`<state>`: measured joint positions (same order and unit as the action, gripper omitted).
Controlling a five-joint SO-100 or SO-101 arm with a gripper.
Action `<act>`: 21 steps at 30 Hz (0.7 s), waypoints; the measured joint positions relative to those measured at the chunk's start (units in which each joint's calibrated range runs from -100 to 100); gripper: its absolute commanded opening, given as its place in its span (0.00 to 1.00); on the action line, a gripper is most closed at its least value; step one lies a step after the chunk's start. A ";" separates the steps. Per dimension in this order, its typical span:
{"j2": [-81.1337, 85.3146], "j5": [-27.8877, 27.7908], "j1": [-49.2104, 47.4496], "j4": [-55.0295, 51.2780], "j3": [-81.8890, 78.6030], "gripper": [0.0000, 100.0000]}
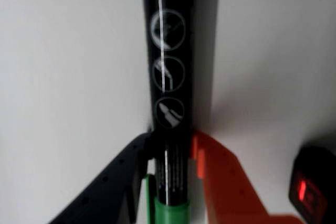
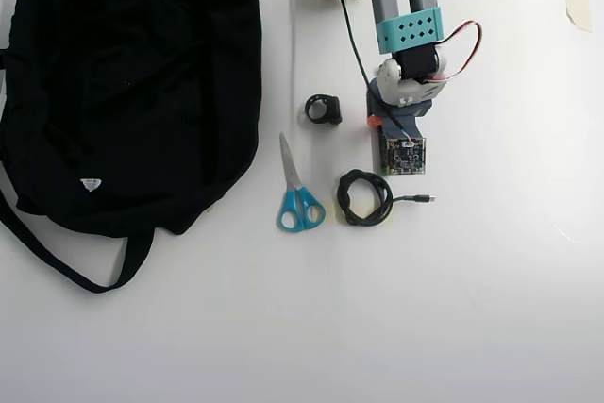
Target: Put the green marker into the black bag
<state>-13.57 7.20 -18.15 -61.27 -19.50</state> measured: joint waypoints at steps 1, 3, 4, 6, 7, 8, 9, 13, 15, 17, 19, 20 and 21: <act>-0.08 0.00 0.00 -0.94 0.63 0.02; -0.08 0.00 0.00 -3.86 2.04 0.02; -0.08 0.05 0.00 -4.81 2.83 0.02; -0.08 0.05 0.00 -7.04 4.56 0.02; -0.08 0.05 0.00 -8.07 5.50 0.02; -0.08 0.05 0.00 -9.02 6.53 0.02; -0.08 0.05 0.00 -9.70 7.63 0.02; -0.08 0.05 0.00 -12.62 12.19 0.02; -0.08 0.05 0.00 -14.60 14.15 0.02; -0.08 0.05 0.00 -17.00 16.19 0.02; -0.08 0.05 0.00 -19.41 18.08 0.02; 0.25 0.05 0.00 -20.52 18.55 0.02; 1.00 0.05 0.00 -21.47 18.71 0.02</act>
<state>-12.58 7.25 -18.15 -82.74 -0.79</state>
